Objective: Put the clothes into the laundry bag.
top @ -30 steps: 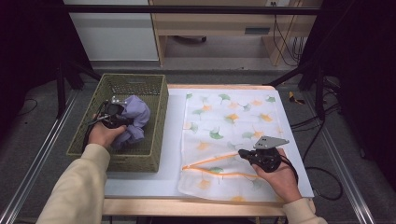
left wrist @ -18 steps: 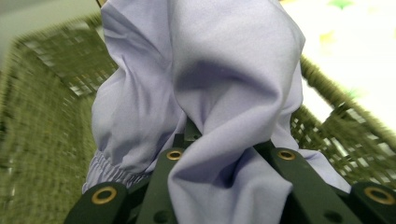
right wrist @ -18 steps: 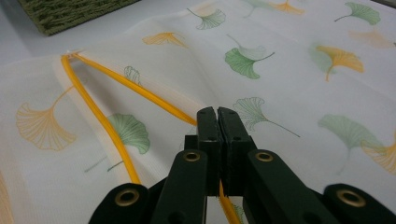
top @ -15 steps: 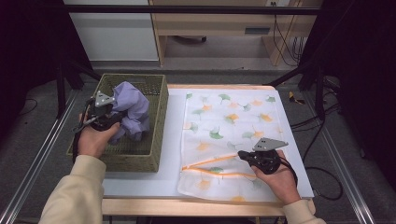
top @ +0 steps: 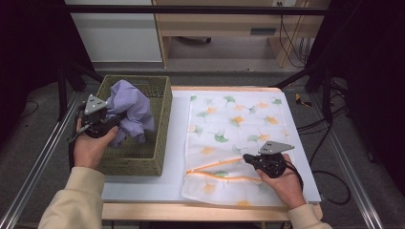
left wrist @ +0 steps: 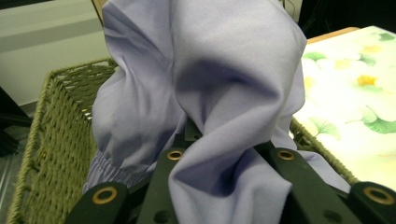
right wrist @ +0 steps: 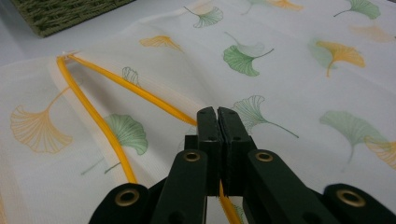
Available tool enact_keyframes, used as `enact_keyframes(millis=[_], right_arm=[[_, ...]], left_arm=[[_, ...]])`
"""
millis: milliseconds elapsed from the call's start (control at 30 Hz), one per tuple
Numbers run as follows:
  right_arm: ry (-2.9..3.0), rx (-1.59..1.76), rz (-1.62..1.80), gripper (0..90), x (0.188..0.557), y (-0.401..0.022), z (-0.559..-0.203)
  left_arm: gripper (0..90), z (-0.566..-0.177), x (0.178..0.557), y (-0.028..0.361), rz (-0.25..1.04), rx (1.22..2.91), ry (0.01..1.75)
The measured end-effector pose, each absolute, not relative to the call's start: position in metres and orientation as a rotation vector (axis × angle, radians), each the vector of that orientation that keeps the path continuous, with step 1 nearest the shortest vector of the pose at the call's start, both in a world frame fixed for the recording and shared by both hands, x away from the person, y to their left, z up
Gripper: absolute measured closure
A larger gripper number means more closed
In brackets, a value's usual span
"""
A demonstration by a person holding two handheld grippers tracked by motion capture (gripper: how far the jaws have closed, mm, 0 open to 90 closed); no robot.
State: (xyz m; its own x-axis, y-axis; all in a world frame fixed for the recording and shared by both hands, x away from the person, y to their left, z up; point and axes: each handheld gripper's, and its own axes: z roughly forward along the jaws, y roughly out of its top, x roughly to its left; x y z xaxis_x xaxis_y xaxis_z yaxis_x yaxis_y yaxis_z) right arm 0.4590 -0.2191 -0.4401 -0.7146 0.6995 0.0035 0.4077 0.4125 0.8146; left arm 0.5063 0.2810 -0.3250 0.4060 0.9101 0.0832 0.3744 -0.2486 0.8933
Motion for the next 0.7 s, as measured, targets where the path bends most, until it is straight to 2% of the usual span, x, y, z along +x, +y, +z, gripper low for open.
enact_keyframes(millis=[700], right_arm=[[2.314, 0.969, 1.236, 88.8, 0.462, -0.218, -0.437]], left_arm=[[76.6, -0.282, 0.480, 0.250, 0.815, 1.762, 0.967]])
